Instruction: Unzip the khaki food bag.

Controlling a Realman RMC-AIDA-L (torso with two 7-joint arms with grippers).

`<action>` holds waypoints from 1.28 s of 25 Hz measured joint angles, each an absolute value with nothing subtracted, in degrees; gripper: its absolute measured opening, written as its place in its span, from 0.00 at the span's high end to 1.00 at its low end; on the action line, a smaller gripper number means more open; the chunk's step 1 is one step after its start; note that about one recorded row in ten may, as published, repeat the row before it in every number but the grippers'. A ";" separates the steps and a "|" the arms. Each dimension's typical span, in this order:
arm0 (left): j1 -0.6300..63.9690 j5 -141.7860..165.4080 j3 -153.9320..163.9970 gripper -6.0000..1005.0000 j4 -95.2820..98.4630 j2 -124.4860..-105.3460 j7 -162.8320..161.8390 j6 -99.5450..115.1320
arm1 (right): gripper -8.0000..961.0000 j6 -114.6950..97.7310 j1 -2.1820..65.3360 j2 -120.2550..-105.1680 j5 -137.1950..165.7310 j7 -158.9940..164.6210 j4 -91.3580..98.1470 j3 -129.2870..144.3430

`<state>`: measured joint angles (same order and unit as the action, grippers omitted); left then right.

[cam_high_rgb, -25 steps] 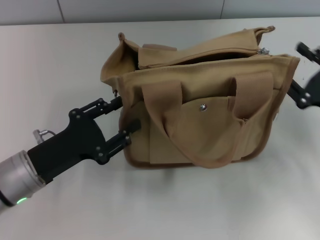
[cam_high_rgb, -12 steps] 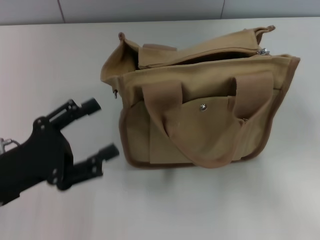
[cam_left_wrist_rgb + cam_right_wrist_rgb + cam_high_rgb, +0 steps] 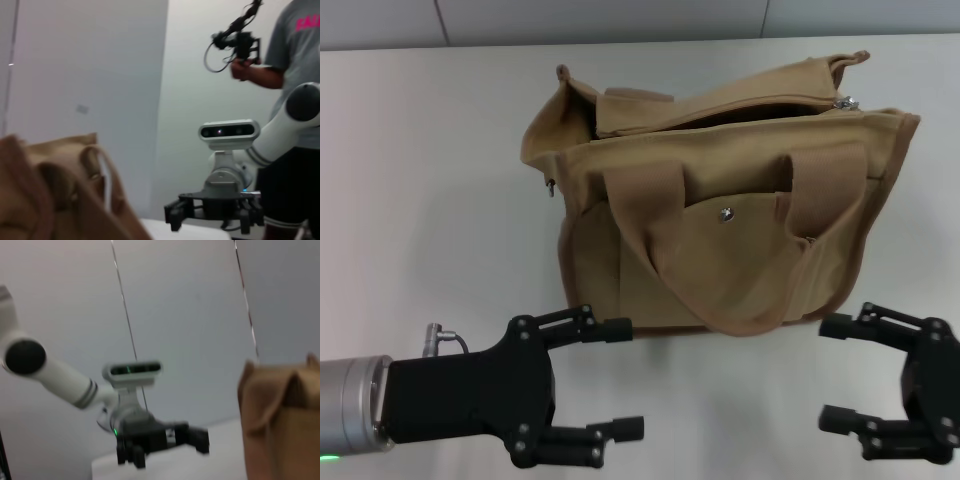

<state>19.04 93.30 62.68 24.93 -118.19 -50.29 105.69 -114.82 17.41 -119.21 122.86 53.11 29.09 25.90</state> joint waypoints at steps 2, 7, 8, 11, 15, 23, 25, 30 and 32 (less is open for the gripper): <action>18.80 93.14 62.29 0.16 25.08 -118.19 -50.25 105.24 | 0.11 -114.18 17.68 -119.24 123.08 53.41 29.05 26.05; 18.54 93.11 61.58 0.16 25.16 -118.21 -50.28 105.67 | 0.11 -113.48 18.12 -119.27 123.10 53.49 28.94 26.02; 18.39 93.11 61.11 0.16 25.17 -118.22 -50.12 105.70 | 0.11 -113.18 18.11 -119.29 123.04 53.39 28.94 25.72; 18.33 93.09 60.97 0.16 25.19 -118.22 -50.10 105.72 | 0.11 -112.92 18.10 -119.33 123.04 53.32 28.94 25.64; 18.23 93.06 60.97 0.16 25.08 -118.21 -50.10 105.74 | 0.11 -112.56 18.14 -119.35 123.00 53.30 28.92 25.65; 17.78 93.06 60.66 0.16 25.19 -118.21 -49.97 105.81 | 0.11 -112.40 18.27 -119.36 122.95 53.20 28.90 25.58; 17.76 93.06 60.58 0.16 25.20 -118.21 -49.97 105.82 | 0.11 -112.40 18.28 -119.38 122.95 53.19 28.91 25.58; 17.62 93.07 60.43 0.16 25.23 -118.21 -49.97 106.05 | 0.11 -112.35 18.28 -119.44 122.92 53.17 28.92 25.57; 17.62 93.07 60.39 0.16 25.23 -118.21 -49.97 106.13 | 0.11 -112.33 18.28 -119.44 122.68 53.17 28.92 25.60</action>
<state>17.62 93.07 60.39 25.23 -118.21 -49.97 106.13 -112.33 18.28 -119.44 122.68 53.17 28.92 25.60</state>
